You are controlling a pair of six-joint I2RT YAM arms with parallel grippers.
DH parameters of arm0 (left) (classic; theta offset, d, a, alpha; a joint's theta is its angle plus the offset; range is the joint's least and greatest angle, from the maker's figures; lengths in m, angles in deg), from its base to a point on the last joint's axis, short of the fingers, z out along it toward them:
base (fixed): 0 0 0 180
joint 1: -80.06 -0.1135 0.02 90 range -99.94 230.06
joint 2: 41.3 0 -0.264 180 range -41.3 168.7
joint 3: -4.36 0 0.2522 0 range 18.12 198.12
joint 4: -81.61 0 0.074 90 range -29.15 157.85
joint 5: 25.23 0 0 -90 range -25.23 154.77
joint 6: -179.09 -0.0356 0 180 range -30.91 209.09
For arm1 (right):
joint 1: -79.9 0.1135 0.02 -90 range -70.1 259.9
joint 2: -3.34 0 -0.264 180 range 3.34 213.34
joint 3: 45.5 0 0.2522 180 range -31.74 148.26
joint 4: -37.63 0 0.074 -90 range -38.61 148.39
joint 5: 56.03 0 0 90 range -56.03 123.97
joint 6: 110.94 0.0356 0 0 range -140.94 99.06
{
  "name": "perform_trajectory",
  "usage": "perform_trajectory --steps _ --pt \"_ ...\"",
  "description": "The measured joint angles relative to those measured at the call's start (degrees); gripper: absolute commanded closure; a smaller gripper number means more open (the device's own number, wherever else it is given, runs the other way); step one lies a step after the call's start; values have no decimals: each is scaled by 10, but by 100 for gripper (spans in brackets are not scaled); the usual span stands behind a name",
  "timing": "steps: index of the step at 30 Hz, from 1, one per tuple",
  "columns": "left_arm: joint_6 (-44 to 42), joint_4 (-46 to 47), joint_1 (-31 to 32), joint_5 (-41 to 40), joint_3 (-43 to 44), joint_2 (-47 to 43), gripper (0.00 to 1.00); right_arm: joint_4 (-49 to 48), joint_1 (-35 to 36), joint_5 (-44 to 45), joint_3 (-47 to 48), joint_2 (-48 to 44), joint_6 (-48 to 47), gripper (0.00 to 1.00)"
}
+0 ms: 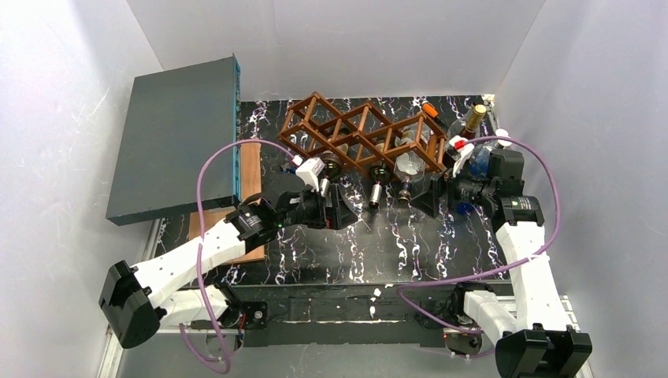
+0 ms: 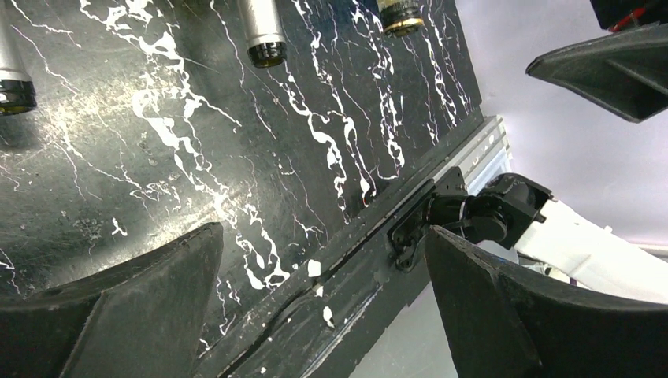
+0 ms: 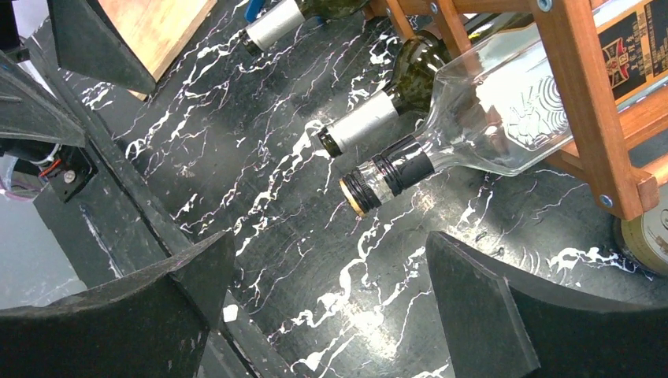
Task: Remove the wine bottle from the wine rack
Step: Pick up the wine bottle from the wine rack.
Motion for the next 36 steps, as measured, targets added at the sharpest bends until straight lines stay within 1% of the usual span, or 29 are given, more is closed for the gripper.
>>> perform_trajectory --steps 7,12,17,21,26,36 --pt "8 32 0 -11 3 26 1 -22 0 21 -21 -5 32 0" --pt "10 57 0 -10 30 82 1 -38 0 54 -41 -19 60 0" --pt "10 74 0 -6 76 144 1 -52 0 72 -48 -31 68 0" --pt "10 84 0 -7 125 197 1 -54 0 80 -58 -40 50 0" --pt "10 92 2 -13 182 258 1 -58 0 116 -80 -56 36 0" --pt "-1 97 21 -43 250 353 1 -73 -3 183 -111 -68 36 0"
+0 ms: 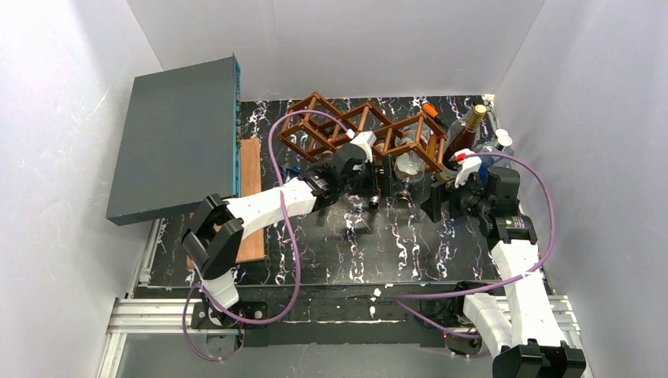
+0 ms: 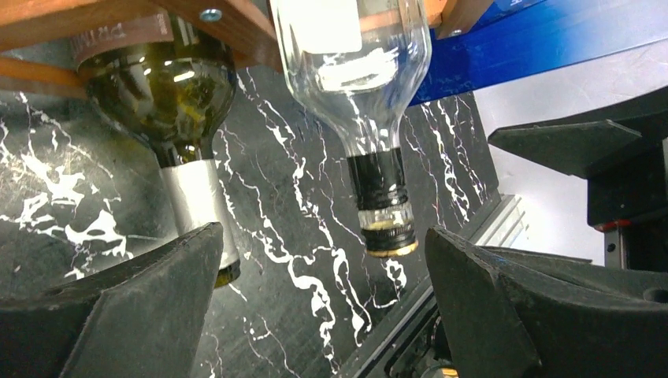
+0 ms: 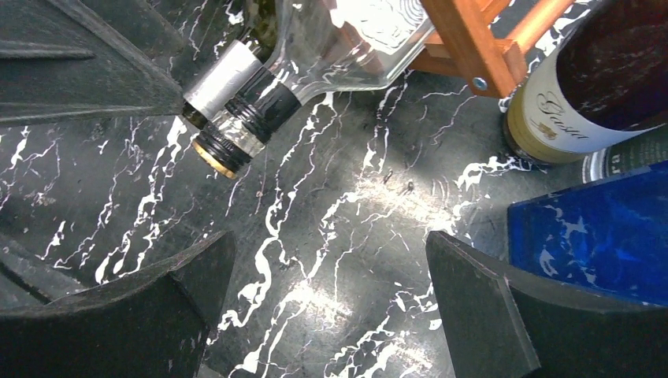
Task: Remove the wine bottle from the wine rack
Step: Pick up the wine bottle from the wine rack.
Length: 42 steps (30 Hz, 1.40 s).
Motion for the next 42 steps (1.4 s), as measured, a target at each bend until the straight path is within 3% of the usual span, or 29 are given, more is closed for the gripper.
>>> perform_trajectory --steps 24,42 --pt "37 107 13 -34 51 96 1 -15 -5 17 0 -1 0 0" --pt "76 132 14 -71 80 141 1 -20 -5 15 -4 -1 -1 0"
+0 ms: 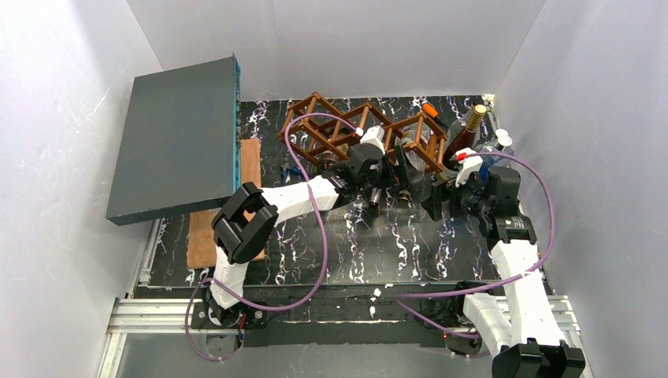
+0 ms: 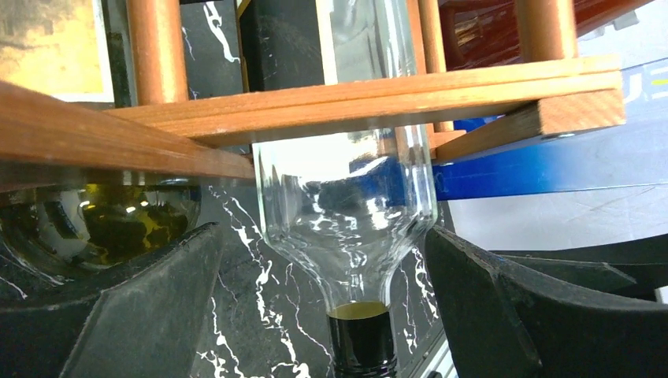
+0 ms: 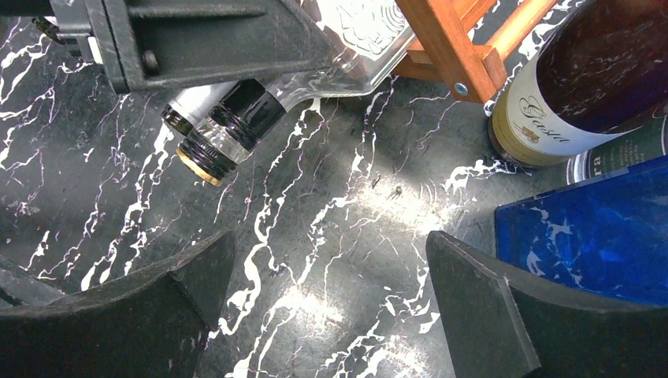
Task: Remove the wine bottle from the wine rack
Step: Pick up the wine bottle from the wine rack.
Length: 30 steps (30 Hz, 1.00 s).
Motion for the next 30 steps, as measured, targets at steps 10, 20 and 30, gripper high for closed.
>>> perform_trajectory --steps 10,20,30 --pt "11 5 0 -1 23 2 1 0 0 0 -3 0 0 0" --pt "23 5 0 -7 37 26 1 -5 0 0 -3 0 0 0" --pt "32 4 1 -21 45 39 13 -8 0 0 -3 0 -2 0"
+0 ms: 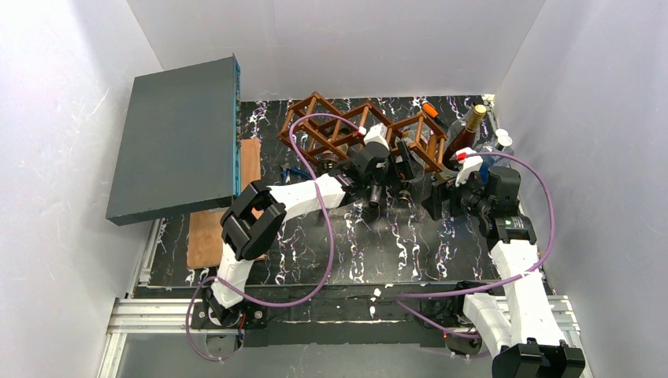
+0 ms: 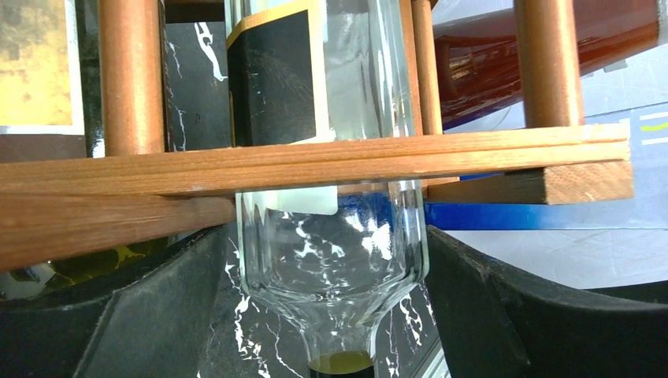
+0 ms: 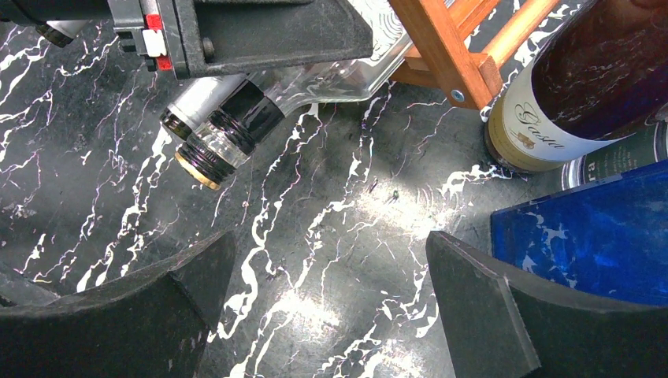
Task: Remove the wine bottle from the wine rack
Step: Pick up the wine bottle from the wine rack.
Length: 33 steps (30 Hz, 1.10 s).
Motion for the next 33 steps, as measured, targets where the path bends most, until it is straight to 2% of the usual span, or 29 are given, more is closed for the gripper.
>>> perform_trajectory --steps 5,10,14,24,33 --pt "5 -2 3 -5 7 0 25 0 0 0 0 0 0 0" --pt "8 -6 3 -6 10 0 50 0 0 0 0 0 0 0" --pt "8 -7 3 -7 10 0 63 0 0 0 0 0 -1 0" --pt "3 -1 9 -12 4 -2 69 0 0 0 0 0 -2 0" --pt "-1 15 17 -18 -47 -35 72 0 0 0 0 0 -4 0"
